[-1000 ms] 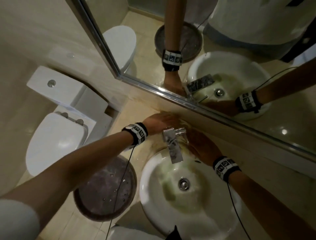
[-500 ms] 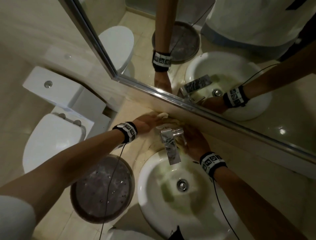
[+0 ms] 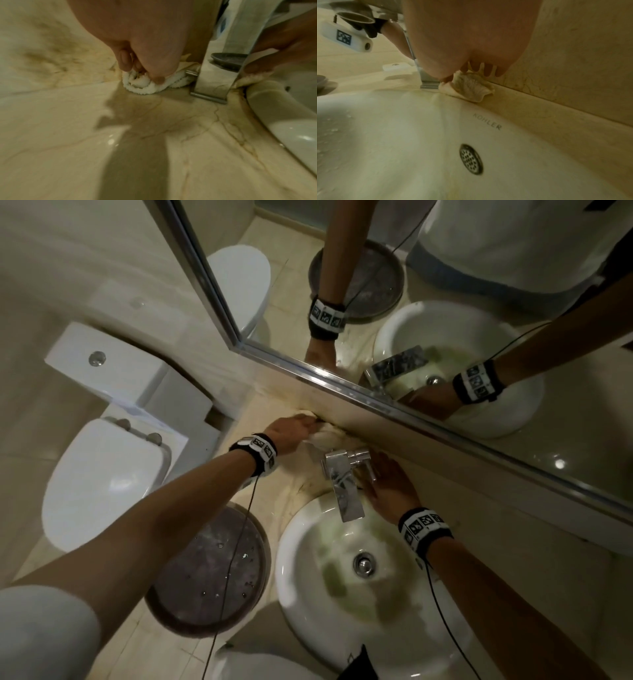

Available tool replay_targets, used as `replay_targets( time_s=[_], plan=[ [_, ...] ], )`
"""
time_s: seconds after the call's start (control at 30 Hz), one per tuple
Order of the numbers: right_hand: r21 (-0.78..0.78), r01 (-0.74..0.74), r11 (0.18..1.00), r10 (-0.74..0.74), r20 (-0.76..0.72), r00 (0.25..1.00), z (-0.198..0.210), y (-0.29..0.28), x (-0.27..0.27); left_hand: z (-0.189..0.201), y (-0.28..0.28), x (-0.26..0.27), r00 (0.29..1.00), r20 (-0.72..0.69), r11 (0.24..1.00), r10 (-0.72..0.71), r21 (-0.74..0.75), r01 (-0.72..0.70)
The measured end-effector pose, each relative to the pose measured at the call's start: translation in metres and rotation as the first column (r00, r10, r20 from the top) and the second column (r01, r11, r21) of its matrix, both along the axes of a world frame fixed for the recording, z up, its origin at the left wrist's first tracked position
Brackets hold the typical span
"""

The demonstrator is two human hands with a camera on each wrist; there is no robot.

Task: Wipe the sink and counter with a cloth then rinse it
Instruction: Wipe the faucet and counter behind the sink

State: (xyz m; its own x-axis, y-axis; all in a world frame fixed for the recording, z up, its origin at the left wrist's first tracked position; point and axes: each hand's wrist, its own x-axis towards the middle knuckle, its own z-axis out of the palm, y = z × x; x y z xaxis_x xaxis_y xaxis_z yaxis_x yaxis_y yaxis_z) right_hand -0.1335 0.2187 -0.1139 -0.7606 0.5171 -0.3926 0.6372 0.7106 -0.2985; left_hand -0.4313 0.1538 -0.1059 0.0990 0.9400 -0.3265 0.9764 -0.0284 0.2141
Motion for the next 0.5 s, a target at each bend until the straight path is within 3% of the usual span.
replay_targets(
  time_s=[0.13, 0.27, 0.5],
  plan=[
    [0.049, -0.112, 0.993, 0.106, 0.097, 0.99, -0.017, -0.007, 0.007, 0.004, -0.036, -0.032, 0.994, -0.047, 0.99, 0.103, -0.087, -0.107],
    [0.139, -0.139, 0.981, 0.132, 0.057, 0.99, -0.006, -0.02, 0.002, 0.007, -0.062, -0.037, 0.997, -0.021, 0.99, 0.074, -0.122, -0.076],
    [0.166, -0.06, 0.984, 0.056, 0.031, 0.998, 0.002, -0.037, 0.013, 0.013, -0.11, -0.012, 0.995, -0.064, 0.98, 0.072, -0.18, -0.082]
  ],
)
